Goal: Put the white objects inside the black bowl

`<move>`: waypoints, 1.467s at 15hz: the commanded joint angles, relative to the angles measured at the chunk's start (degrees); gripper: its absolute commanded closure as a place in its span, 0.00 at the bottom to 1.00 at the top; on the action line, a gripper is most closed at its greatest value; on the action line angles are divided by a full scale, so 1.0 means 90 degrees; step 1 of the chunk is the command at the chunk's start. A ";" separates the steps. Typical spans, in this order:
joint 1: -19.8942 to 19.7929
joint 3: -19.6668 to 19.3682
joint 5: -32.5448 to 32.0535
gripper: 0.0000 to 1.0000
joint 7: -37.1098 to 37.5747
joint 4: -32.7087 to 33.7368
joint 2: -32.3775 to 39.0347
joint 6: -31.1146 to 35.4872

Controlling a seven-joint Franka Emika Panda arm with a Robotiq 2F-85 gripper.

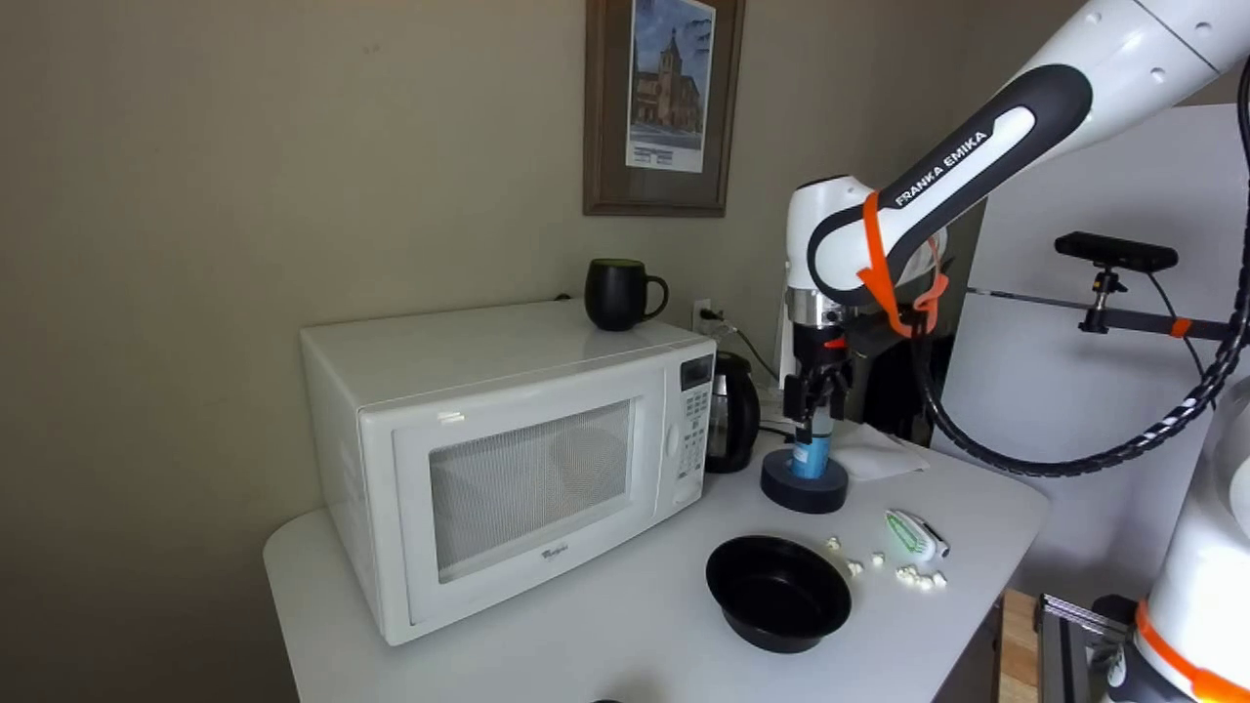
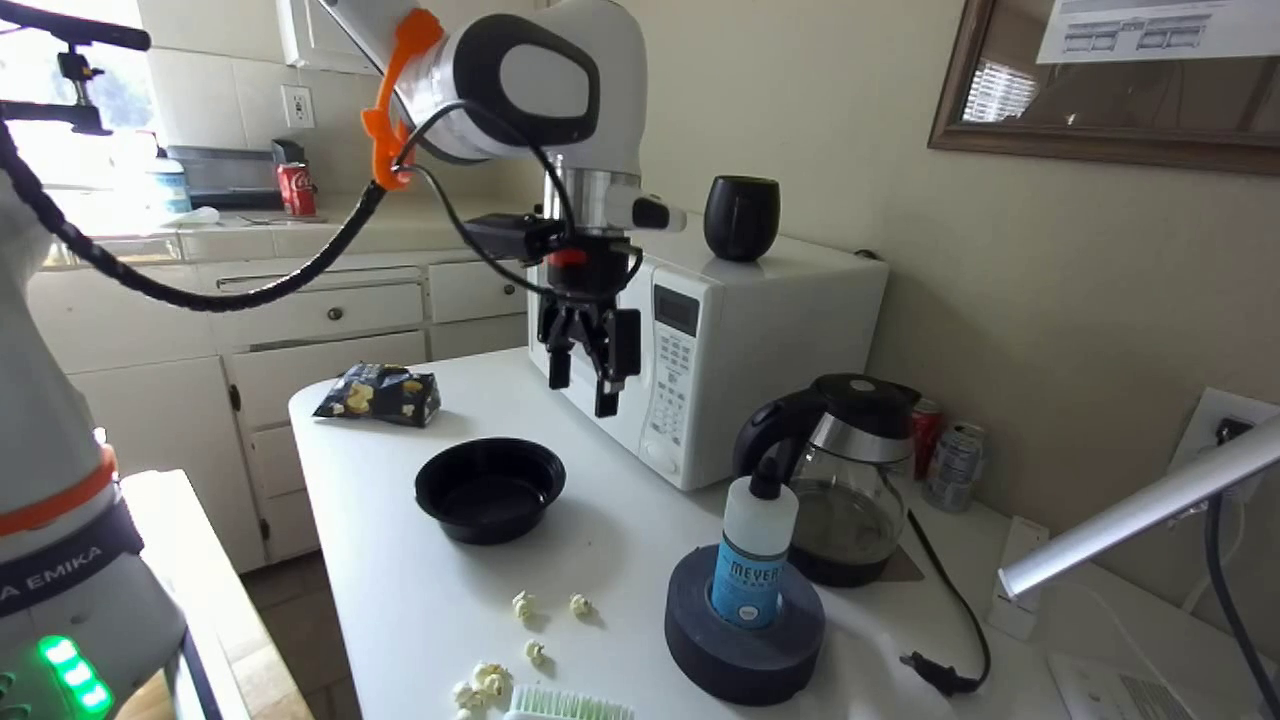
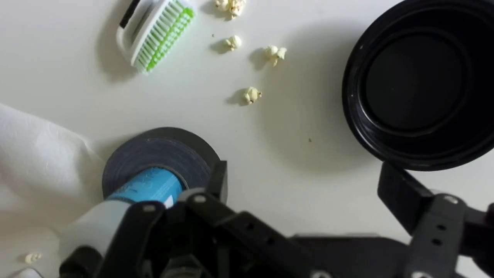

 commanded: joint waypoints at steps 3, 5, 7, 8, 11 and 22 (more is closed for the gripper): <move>-0.0266 -0.0072 0.0006 0.00 0.0376 -0.0287 0.0137 0.0192; -0.0289 -0.0082 0.0007 0.00 0.0431 -0.0290 0.0166 0.0203; -0.0290 -0.0080 0.0008 0.00 0.0475 -0.0289 0.0165 0.0204; -0.0277 -0.0180 0.0151 0.00 0.0192 -0.0398 0.0215 0.0415; -0.0363 -0.0529 0.0458 0.00 -0.0658 -0.0479 0.0572 0.0728; -0.0649 -0.1045 0.1614 0.00 -0.1944 -0.0670 0.1726 0.2241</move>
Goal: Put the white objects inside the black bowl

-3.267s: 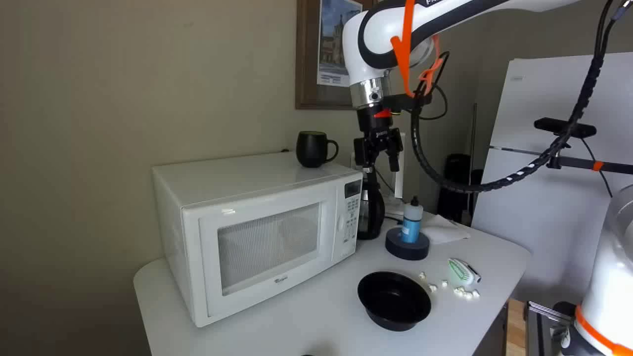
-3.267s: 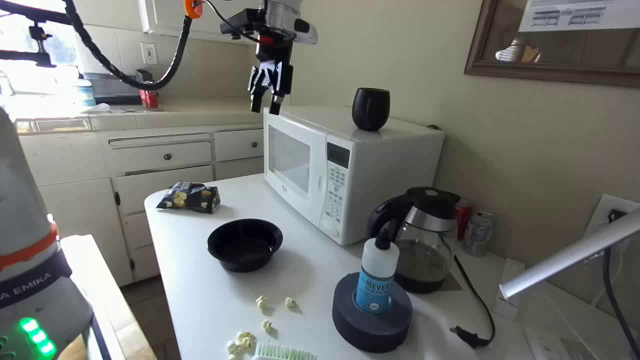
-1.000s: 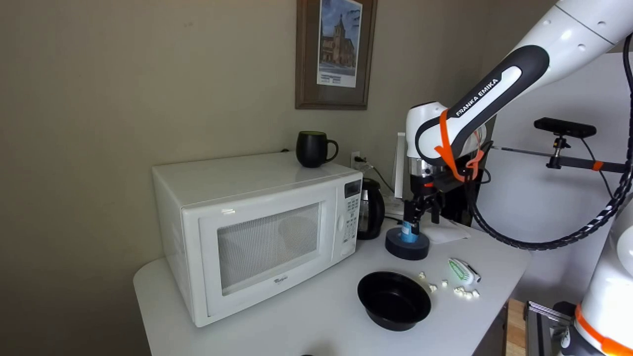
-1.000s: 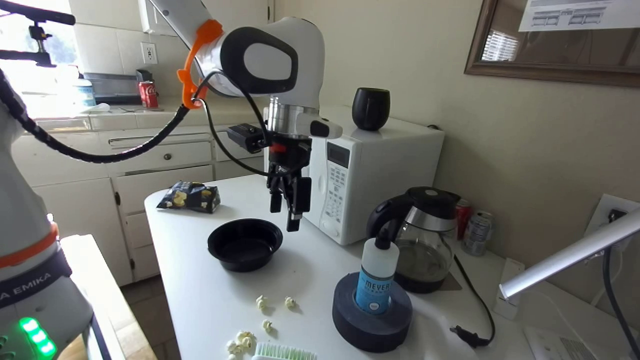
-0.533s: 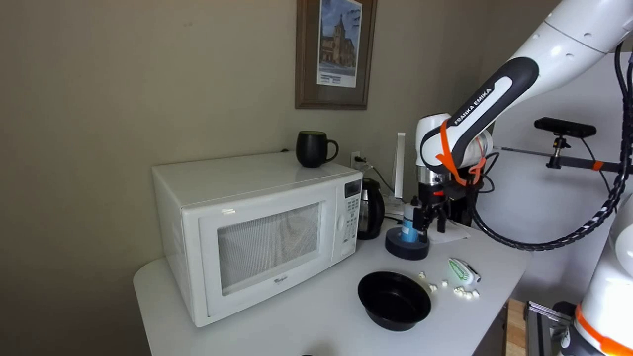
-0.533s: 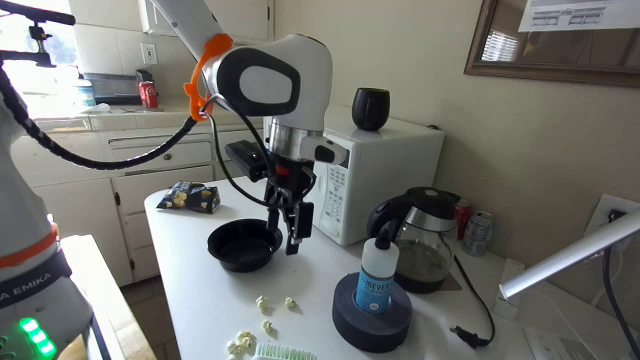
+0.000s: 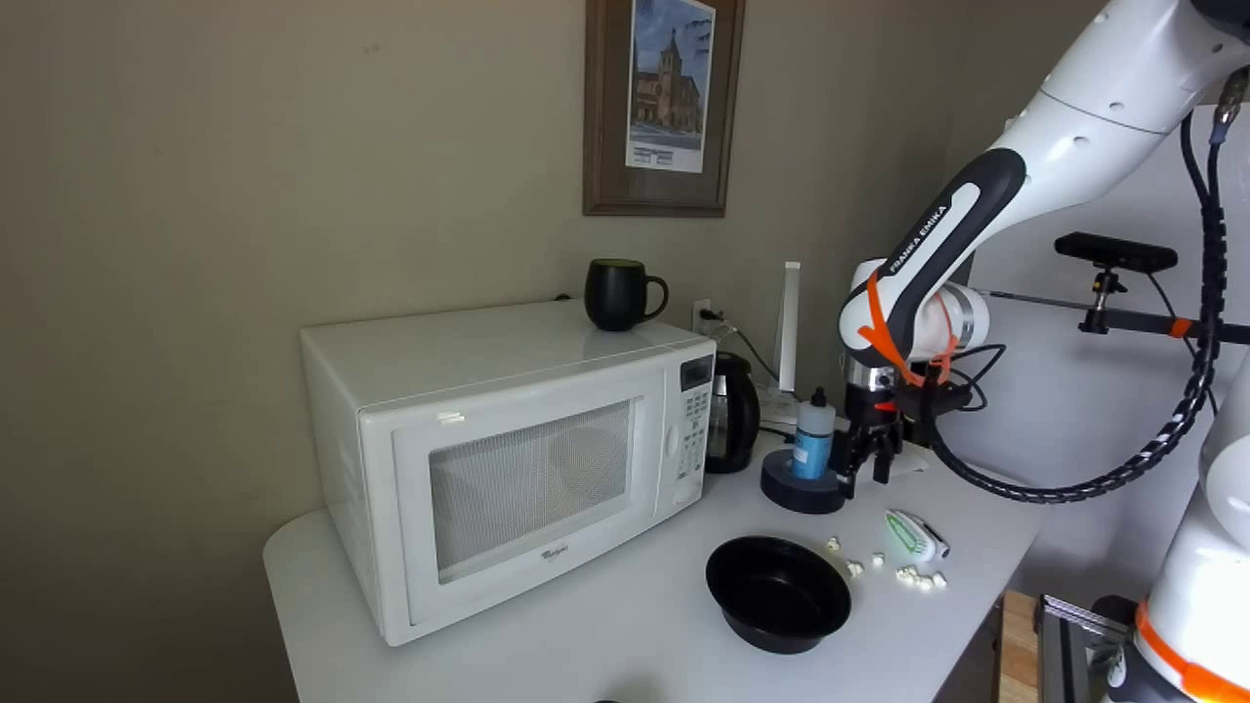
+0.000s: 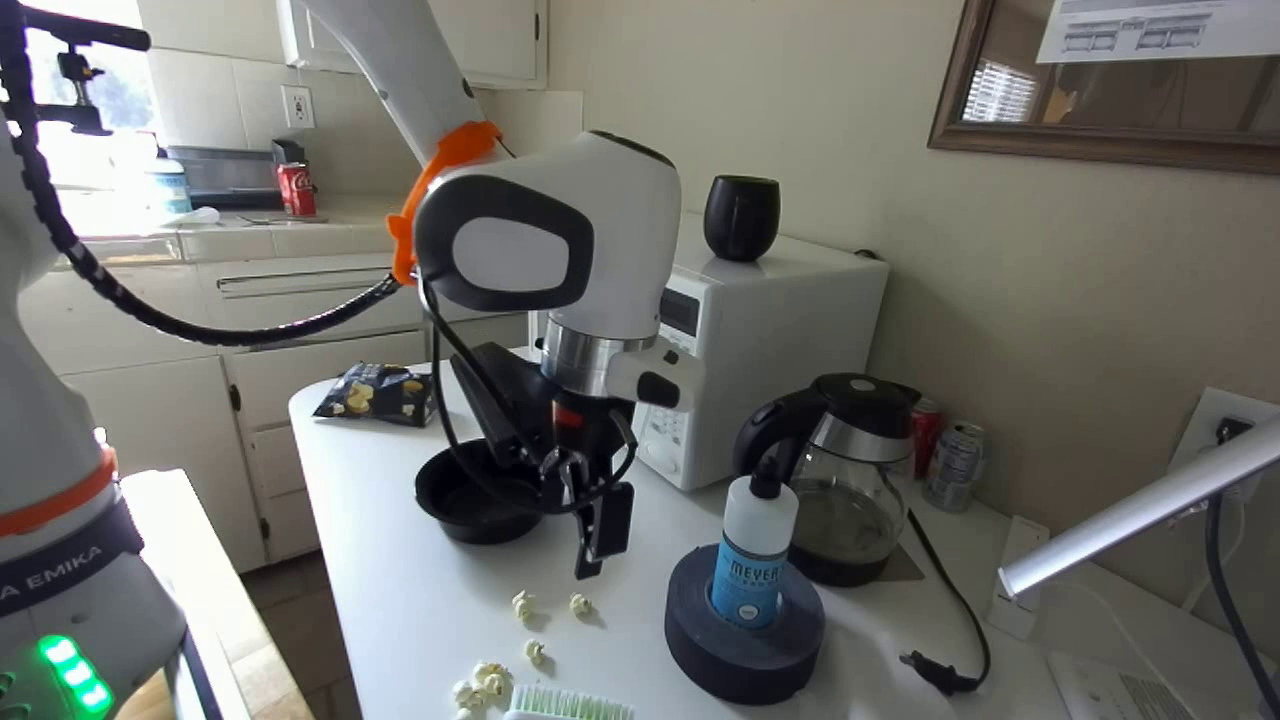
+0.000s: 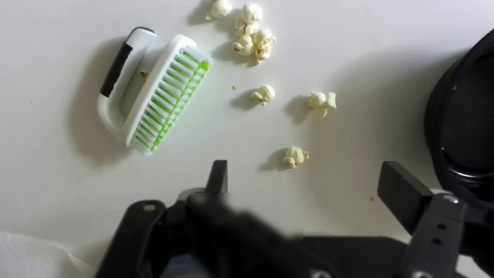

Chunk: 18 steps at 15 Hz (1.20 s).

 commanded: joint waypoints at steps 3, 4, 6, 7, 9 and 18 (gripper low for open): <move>-0.0092 0.0087 0.0701 0.02 -0.0080 0.0159 0.0983 0.0898; -0.0094 0.0144 0.0810 0.03 -0.0070 0.0200 0.1141 0.0993; -0.0066 0.0259 0.0755 0.14 0.0052 0.0308 0.1491 0.1075; -0.0070 0.0328 0.0767 0.20 0.0061 0.0374 0.1656 0.1090; -0.0081 0.0450 0.0727 0.34 0.0156 0.0539 0.1952 0.1080; -0.0131 0.0785 0.0639 0.52 0.0306 0.1147 0.2627 0.1015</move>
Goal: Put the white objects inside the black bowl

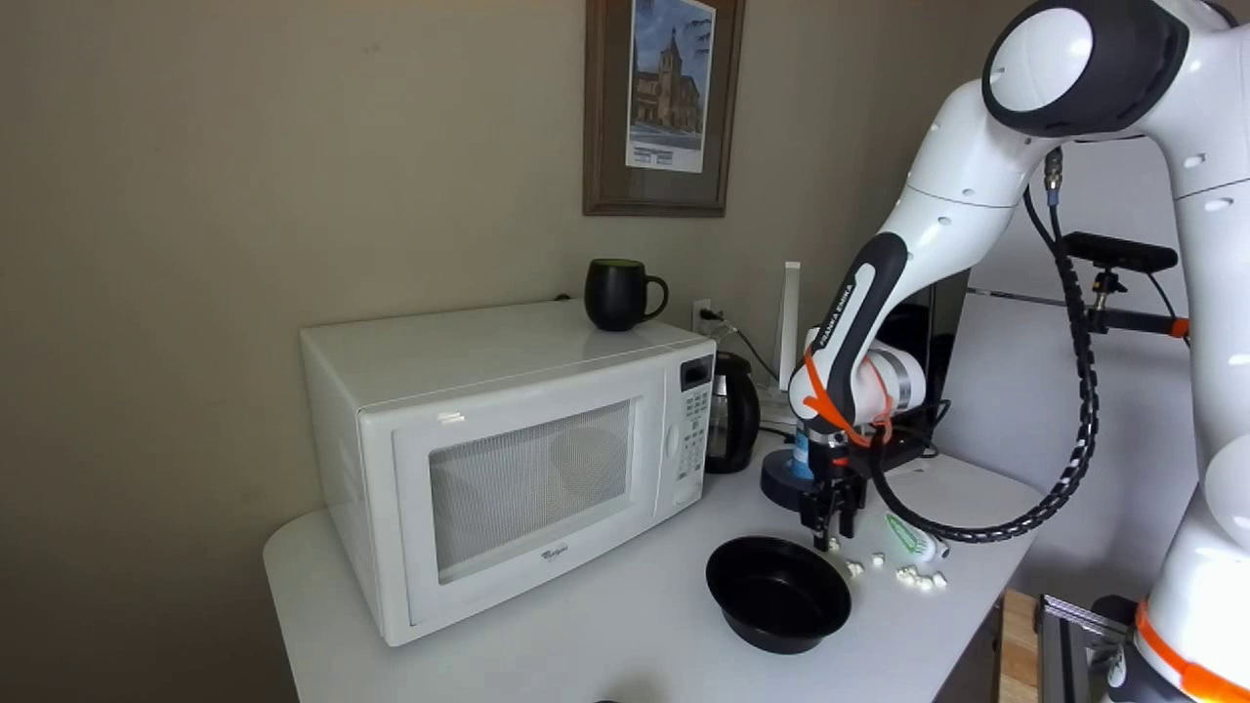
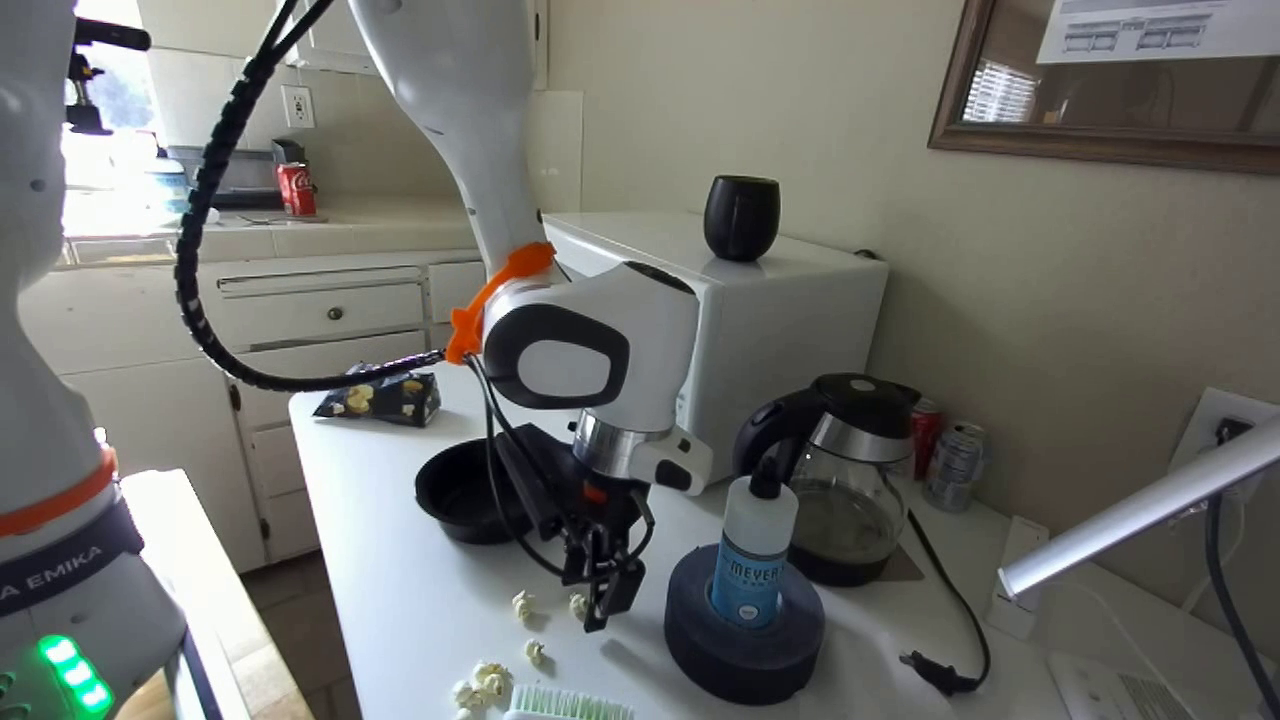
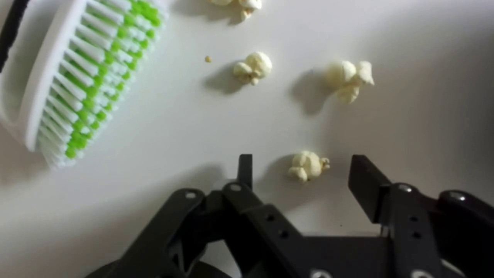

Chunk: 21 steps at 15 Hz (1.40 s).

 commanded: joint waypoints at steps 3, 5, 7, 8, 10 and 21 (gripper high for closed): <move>-0.0103 0.0142 0.0002 0.76 0.0054 0.0292 0.0342 0.0021; -0.0098 0.0142 -0.0016 0.91 0.0051 0.0253 0.0264 0.0011; -0.0052 0.0121 -0.0083 1.00 0.0075 0.0157 0.0118 -0.0026; 0.0016 0.0038 -0.0178 1.00 0.0191 0.0090 0.0028 -0.0057; 0.0076 -0.0074 -0.0309 1.00 0.0324 -0.0041 -0.0151 -0.0031; 0.0668 0.0217 -0.0989 0.99 0.0456 -0.1379 -0.1994 -0.0065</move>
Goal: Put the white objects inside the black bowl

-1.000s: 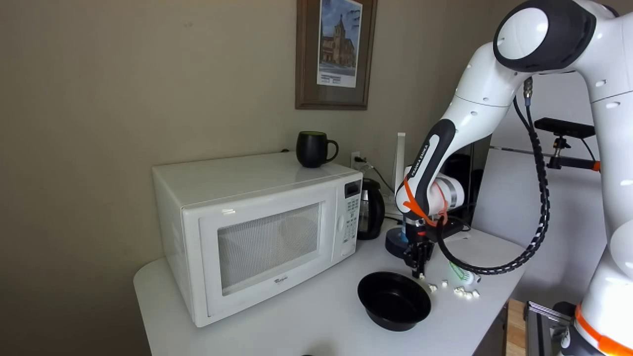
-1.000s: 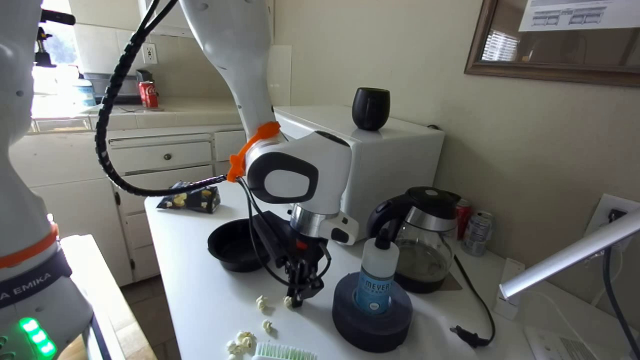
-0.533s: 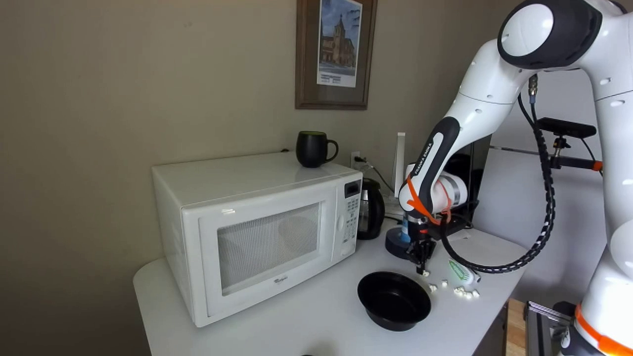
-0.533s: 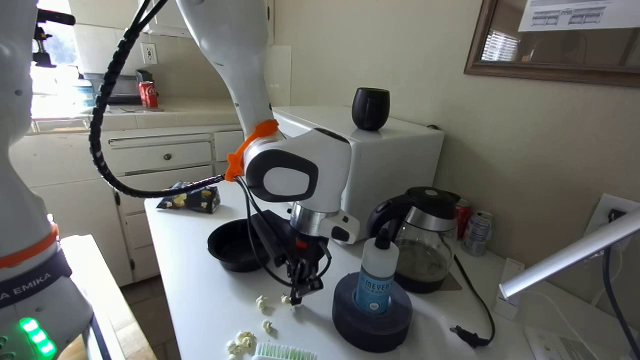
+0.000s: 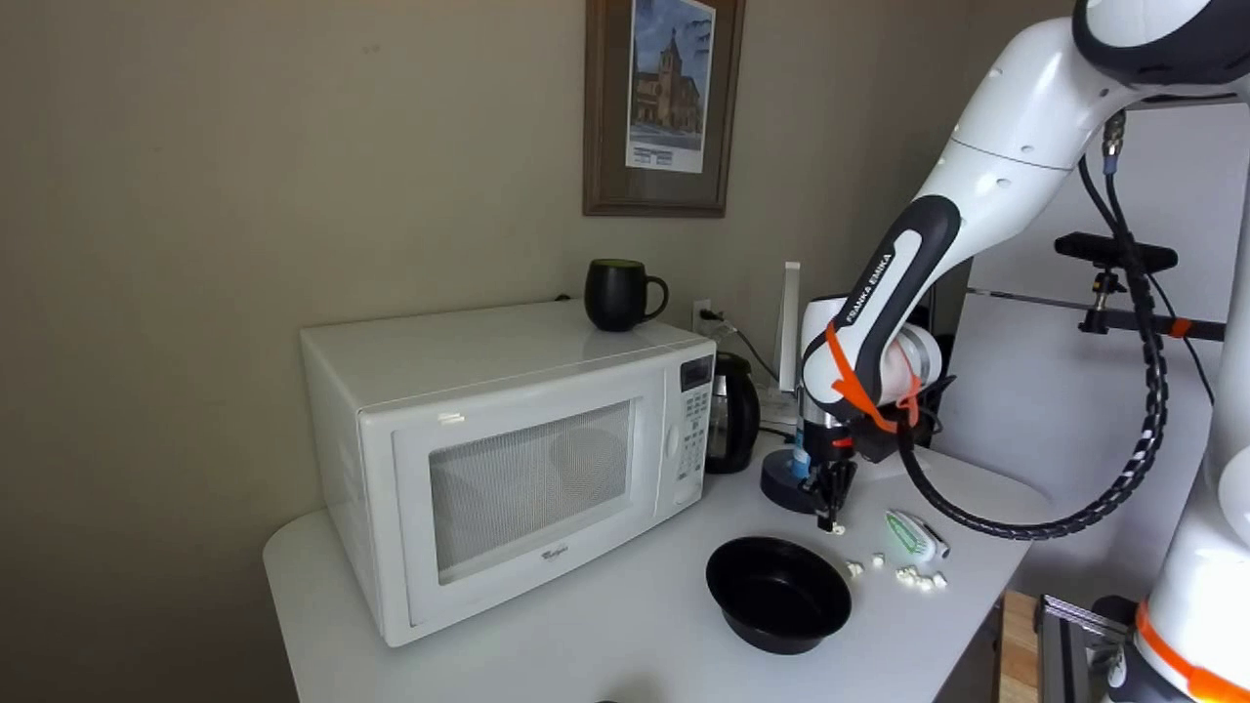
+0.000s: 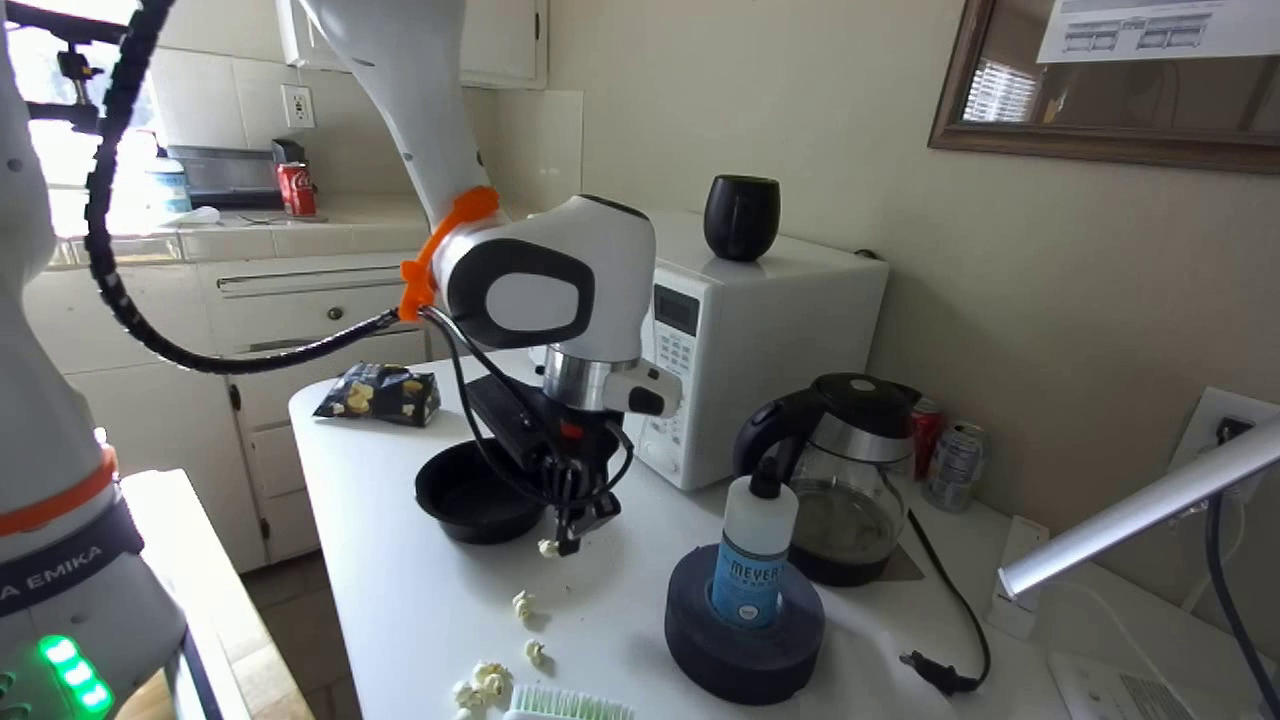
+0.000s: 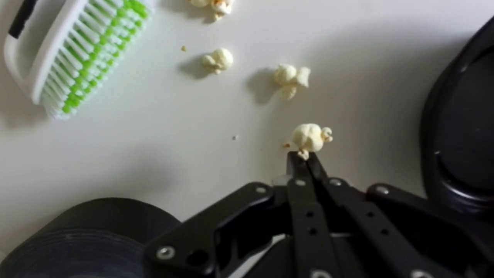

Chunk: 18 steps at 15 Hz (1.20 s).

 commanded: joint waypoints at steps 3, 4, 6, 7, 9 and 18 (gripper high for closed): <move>0.0631 0.0581 -0.0121 0.99 0.0153 -0.1039 -0.1273 0.0076; 0.0779 0.0746 0.0031 0.99 0.0096 -0.0626 -0.1143 -0.0124; 0.1002 0.0963 -0.0006 0.99 0.0160 -0.0649 -0.1408 -0.0074; 0.1091 0.1056 -0.0073 0.99 0.0266 -0.0609 -0.1355 -0.0030; 0.1199 0.1207 -0.0227 0.99 0.0536 -0.0768 -0.1412 -0.0037; 0.1243 0.1295 -0.0427 0.51 0.0987 -0.0612 -0.1300 -0.0810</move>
